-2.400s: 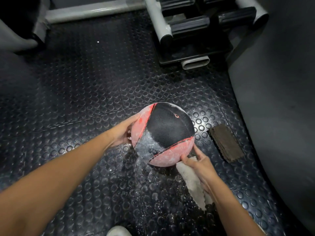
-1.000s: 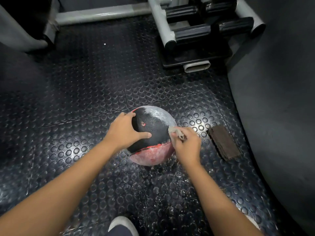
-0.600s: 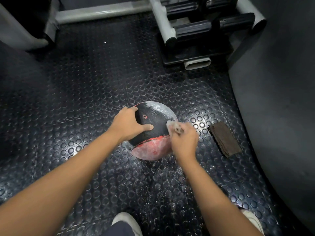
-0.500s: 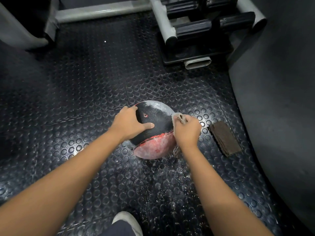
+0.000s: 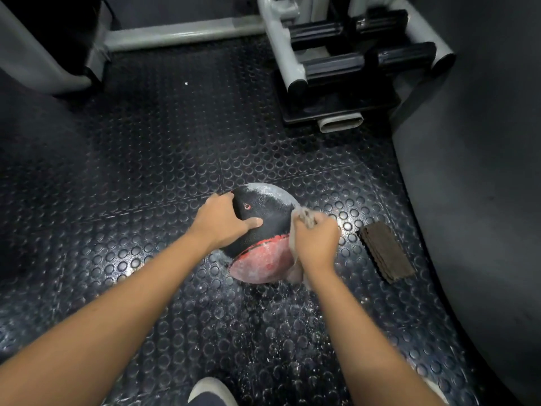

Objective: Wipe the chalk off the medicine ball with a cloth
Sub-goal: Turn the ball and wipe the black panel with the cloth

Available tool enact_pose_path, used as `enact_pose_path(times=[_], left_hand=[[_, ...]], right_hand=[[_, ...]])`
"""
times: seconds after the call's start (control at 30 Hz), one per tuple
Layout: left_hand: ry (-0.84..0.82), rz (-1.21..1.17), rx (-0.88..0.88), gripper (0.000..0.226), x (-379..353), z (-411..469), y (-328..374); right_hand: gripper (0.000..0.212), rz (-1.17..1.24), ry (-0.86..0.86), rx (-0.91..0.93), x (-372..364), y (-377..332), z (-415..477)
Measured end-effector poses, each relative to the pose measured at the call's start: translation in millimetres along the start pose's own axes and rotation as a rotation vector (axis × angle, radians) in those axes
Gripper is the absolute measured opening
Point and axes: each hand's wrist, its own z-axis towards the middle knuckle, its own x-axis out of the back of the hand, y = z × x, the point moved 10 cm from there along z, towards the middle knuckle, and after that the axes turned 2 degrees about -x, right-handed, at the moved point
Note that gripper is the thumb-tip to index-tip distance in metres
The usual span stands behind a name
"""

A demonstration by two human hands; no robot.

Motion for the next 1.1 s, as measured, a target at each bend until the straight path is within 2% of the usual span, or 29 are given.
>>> enact_pose_path(times=[0.07, 0.13, 0.23, 0.33, 0.5, 0.77, 0.97, 1.1], left_hand=[[0.001, 0.002, -0.007, 0.059, 0.5, -0.4, -0.7], [0.000, 0.006, -0.028, 0.061, -0.8, -2.1, 1.8], [-0.004, 0.048, -0.051, 0.063, -3.1, -4.4, 5.1], [-0.007, 0.055, -0.056, 0.073, -4.2, -5.3, 5.1], [-0.030, 0.027, -0.063, 0.084, -4.4, -8.7, 2.6], [-0.038, 0.073, -0.127, 0.086, -7.2, -13.9, 11.6], [-0.032, 0.041, -0.136, 0.081, -5.0, -12.2, 7.5], [-0.043, 0.082, -0.159, 0.085, -11.8, -14.5, 7.7]], right_hand=[[0.037, -0.007, -0.069, 0.069, -7.7, 1.6, -26.3], [0.040, -0.026, -0.055, 0.110, -2.3, -1.9, -27.6], [0.046, -0.032, 0.031, 0.028, 11.3, -1.7, 13.1], [0.046, -0.024, 0.023, -0.033, 12.6, 1.8, 39.2], [0.056, 0.066, -0.059, 0.020, 11.1, 13.3, -4.2], [0.051, 0.039, -0.066, -0.054, 12.4, 5.5, 43.0], [0.042, 0.089, -0.128, -0.017, 14.5, 25.7, -8.5], [0.047, 0.046, -0.090, -0.026, 14.7, 21.8, 22.2]])
